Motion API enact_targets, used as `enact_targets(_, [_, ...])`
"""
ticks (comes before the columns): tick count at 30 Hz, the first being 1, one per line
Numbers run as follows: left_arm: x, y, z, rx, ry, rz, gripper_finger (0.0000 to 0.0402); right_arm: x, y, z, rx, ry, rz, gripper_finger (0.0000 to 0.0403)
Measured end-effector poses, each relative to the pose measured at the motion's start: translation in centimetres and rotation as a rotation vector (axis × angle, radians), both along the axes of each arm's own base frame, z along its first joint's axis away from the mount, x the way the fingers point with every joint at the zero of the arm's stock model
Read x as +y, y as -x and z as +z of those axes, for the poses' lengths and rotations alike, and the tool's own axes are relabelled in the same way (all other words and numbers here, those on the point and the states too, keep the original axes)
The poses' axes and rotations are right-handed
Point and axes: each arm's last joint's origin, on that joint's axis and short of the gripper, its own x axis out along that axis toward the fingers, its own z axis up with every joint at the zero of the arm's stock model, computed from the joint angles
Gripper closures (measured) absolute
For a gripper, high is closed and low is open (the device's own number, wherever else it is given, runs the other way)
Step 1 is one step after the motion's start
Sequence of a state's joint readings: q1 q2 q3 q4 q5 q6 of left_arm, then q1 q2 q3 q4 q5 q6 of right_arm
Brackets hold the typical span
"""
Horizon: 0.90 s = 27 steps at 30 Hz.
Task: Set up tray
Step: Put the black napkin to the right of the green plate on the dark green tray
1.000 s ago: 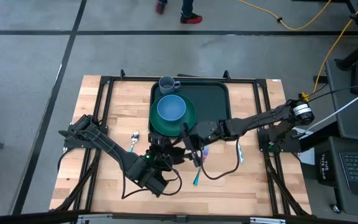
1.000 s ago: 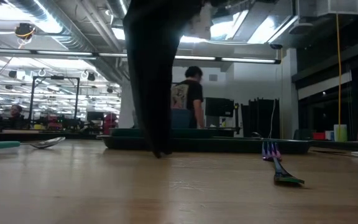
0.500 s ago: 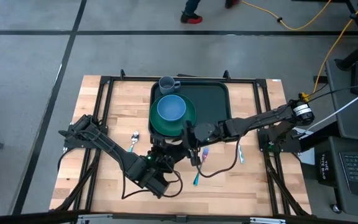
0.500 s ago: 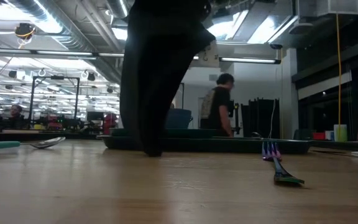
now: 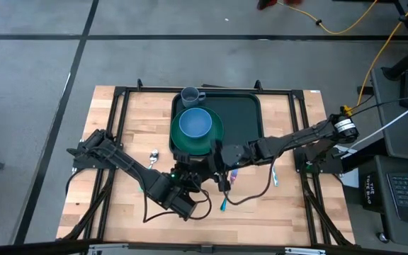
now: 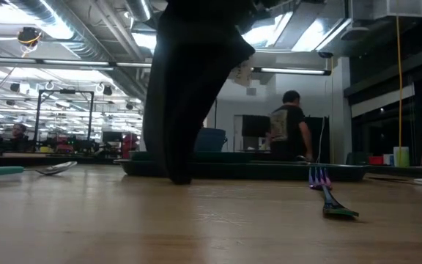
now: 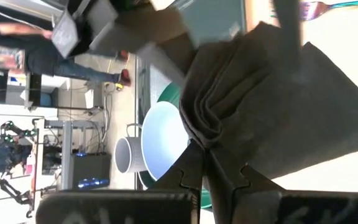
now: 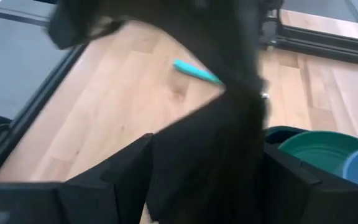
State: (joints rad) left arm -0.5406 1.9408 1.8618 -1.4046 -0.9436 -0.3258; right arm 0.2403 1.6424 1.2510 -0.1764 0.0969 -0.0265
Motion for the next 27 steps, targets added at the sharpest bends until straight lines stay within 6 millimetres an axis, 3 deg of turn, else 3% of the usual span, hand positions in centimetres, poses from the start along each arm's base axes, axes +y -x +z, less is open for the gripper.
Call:
enact_targets(7, [0.4, -0.3, 0.2, -0.01, 0.006, 0.014, 0.04, 0.1, 0.2, -0.2, 0.018, 0.061, -0.072, 0.0162])
enact_targets(16, [0.2, -0.6, 2.7, -0.102, 0.061, 0.01, 0.04, 0.2, 0.2, -0.2, 0.012, -0.003, -0.116, 0.0162])
enact_targets(27, [0.1, -0.6, 2.8, -0.078, 0.129, 0.003, 0.04, 0.2, 0.2, -0.2, 0.015, -0.029, -0.121, 0.0162])
